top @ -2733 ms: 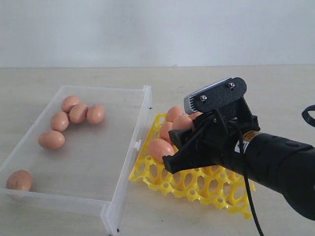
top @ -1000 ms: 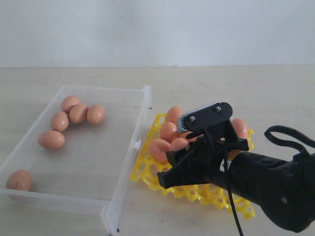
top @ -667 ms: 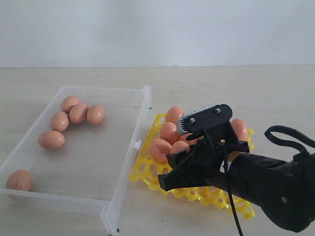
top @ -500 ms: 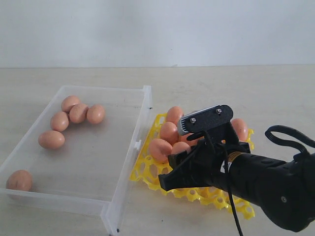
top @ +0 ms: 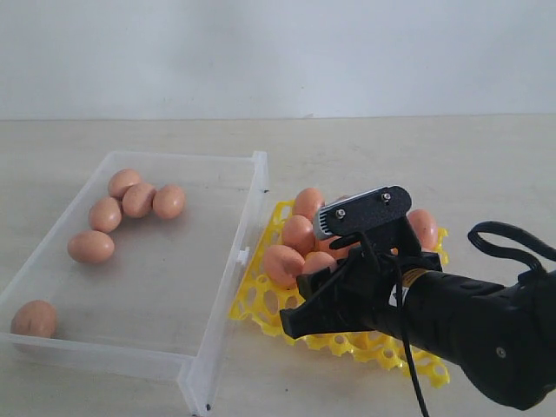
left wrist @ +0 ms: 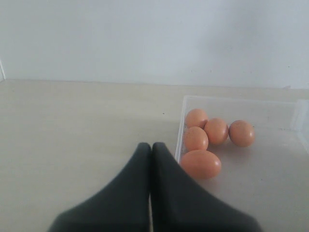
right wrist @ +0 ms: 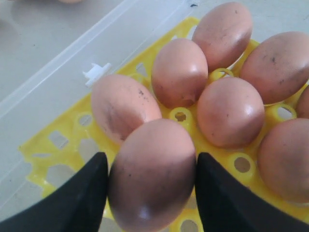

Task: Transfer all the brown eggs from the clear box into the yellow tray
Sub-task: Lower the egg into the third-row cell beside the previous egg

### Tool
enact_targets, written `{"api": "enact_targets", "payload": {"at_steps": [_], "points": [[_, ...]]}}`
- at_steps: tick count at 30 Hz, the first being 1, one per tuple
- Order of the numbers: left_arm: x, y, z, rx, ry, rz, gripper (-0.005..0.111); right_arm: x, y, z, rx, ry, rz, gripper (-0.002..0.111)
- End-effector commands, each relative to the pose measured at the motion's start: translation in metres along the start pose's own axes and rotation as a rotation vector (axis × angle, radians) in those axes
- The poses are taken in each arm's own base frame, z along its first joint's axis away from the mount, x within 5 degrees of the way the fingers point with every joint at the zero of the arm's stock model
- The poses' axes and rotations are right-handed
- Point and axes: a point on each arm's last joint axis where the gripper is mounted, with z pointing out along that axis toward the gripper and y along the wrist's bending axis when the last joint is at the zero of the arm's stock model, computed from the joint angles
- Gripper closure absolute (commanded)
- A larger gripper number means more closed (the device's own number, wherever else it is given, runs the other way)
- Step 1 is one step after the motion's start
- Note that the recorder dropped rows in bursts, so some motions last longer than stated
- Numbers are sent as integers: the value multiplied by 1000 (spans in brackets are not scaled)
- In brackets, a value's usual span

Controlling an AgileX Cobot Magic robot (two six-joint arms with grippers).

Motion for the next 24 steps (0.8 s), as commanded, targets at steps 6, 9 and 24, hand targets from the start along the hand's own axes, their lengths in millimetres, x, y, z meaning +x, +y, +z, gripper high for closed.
{"api": "enact_targets", "payload": {"at_steps": [6,9,24], "points": [[-1,0,0,0,-1,-5,111,-1,0,-1,3,-17,5,72],[-1,0,0,0,-1,-5,111,-1,-1,-1,6,-21,9,72],[-1,0,0,0,-1,-5,111,-2,-3,-1,28,-32,54,52]]}}
